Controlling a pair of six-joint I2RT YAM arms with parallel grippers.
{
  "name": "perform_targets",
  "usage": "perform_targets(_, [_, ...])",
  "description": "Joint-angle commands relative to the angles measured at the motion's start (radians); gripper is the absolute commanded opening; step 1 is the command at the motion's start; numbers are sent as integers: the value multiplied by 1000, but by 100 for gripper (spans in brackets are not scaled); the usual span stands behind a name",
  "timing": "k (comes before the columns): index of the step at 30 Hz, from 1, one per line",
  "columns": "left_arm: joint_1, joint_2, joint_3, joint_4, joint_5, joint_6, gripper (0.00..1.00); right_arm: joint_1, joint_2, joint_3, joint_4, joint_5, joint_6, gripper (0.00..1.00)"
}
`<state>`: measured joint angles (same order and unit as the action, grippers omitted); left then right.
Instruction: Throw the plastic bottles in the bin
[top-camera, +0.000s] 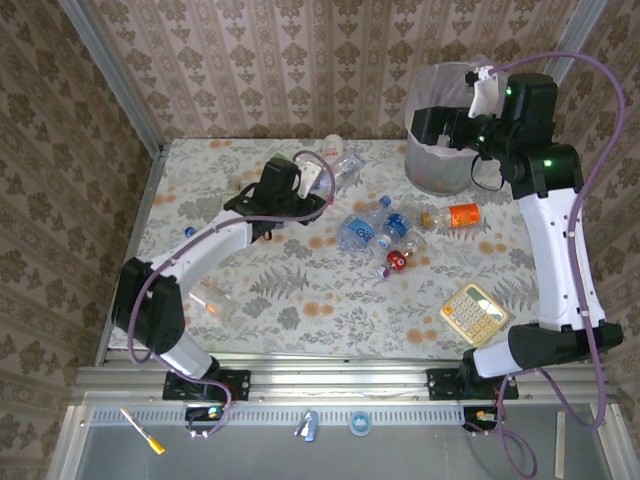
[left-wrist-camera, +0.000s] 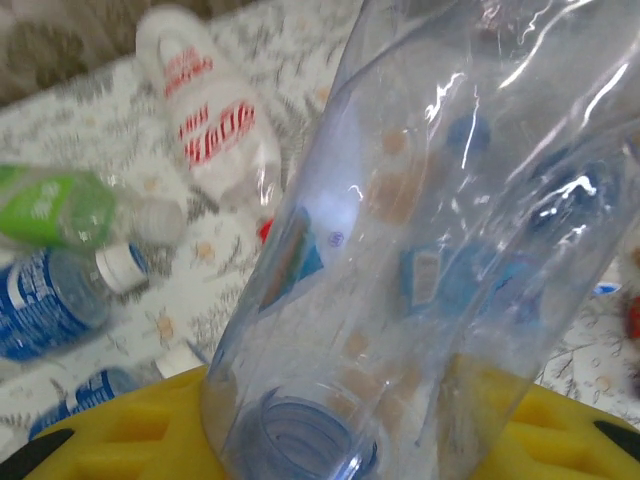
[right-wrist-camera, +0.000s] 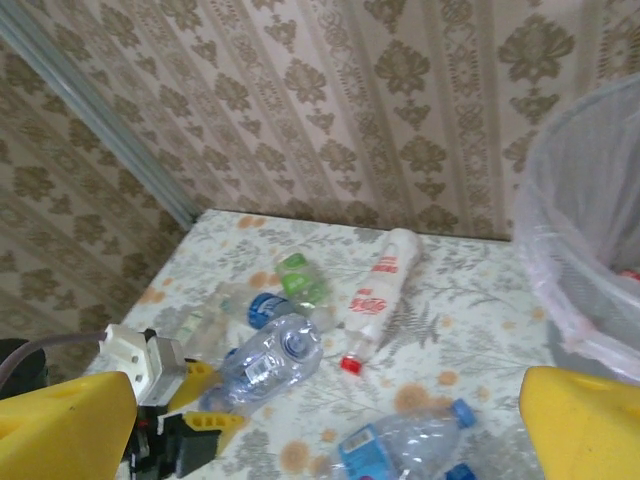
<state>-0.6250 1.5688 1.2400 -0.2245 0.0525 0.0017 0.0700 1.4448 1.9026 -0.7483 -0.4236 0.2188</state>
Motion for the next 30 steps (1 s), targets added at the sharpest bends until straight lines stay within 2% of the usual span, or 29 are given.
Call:
perform_targets(1, [-22, -77, -54, 141, 28, 78, 45, -3, 32, 30, 12, -150, 89, 100])
perform_targets(7, [-54, -166, -104, 252, 14, 134, 45, -1, 99, 62, 31, -337, 199, 100])
perform_targets(13, [-88, -168, -51, 236, 10, 170, 44, 20, 158, 78, 34, -475, 253, 99])
perform_targets(21, [-100, -147, -16, 249, 21, 175, 44, 48, 189, 72, -16, -518, 236, 94])
perform_targets(30, [-103, -125, 6, 261, 39, 166, 43, 82, 218, 85, -136, -507, 139, 91])
